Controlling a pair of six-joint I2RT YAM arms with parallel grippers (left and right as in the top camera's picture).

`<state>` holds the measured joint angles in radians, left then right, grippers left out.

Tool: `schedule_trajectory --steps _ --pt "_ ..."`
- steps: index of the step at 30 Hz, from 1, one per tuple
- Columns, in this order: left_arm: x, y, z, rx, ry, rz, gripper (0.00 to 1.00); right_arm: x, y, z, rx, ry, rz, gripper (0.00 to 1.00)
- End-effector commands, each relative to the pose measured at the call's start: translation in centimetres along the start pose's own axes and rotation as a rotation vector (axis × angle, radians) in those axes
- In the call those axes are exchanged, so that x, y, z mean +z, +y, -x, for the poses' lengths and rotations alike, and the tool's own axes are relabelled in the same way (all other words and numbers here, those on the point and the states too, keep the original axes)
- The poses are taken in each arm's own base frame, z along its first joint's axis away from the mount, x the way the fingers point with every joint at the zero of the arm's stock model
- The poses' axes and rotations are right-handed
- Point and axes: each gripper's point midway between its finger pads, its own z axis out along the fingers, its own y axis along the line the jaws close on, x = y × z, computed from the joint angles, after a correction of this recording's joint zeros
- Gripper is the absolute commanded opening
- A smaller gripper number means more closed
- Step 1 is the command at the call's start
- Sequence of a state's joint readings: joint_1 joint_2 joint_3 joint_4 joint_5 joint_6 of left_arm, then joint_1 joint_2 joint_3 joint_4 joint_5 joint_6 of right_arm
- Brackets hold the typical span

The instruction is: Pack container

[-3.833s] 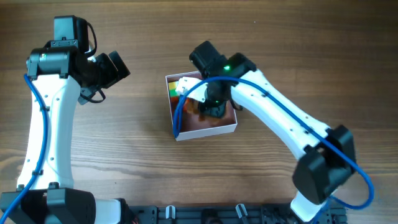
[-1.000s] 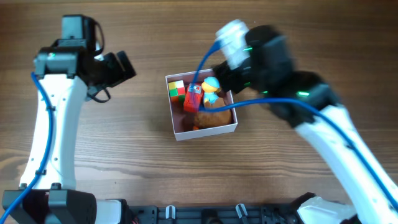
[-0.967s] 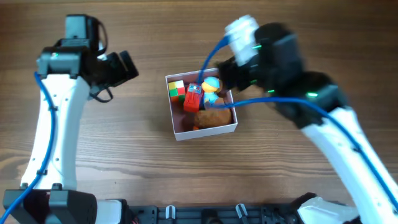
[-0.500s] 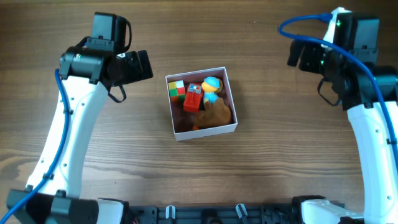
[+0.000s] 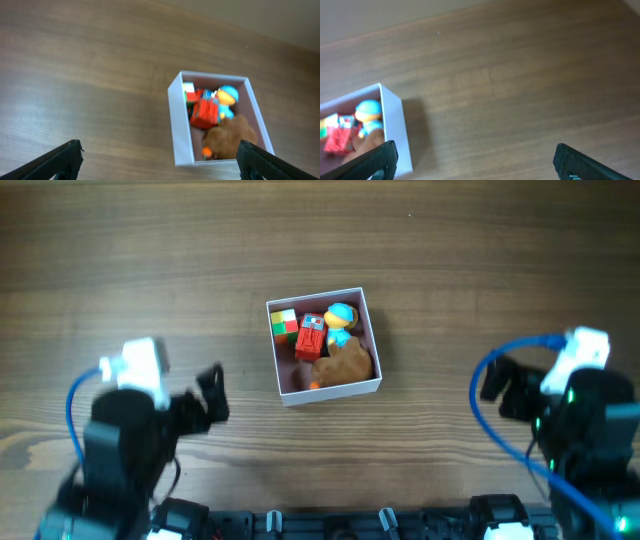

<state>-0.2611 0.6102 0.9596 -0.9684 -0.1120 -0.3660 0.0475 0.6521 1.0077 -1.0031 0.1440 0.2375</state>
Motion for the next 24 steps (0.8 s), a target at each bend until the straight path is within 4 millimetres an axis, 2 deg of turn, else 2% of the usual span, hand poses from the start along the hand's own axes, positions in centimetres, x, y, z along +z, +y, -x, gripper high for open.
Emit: schedule_trajectory --steps 1,3,4,7,24 --pt "-2.4 2.4 -1.7 -0.107 -0.130 0.009 1.00 -2.1 -1.2 -1.5 0.012 -0.082 -0.012 1.00" --pt "-3.6 4.2 -2.1 -0.165 -0.196 0.065 1.00 -3.5 -1.5 -1.7 0.015 -0.128 -0.004 1.00" --pt "-4.1 4.5 -2.0 -0.202 -0.216 0.067 1.00 -3.9 -1.6 -1.8 -0.009 -0.138 -0.004 1.00" --pt "-4.3 4.6 -2.1 -0.207 -0.224 0.062 1.00 -4.0 -1.9 -1.8 -0.059 -0.141 -0.021 1.00" --pt "-4.2 4.6 -2.1 -0.205 -0.220 0.064 1.00 -3.9 -1.8 -1.8 -0.056 -0.140 -0.017 1.00"
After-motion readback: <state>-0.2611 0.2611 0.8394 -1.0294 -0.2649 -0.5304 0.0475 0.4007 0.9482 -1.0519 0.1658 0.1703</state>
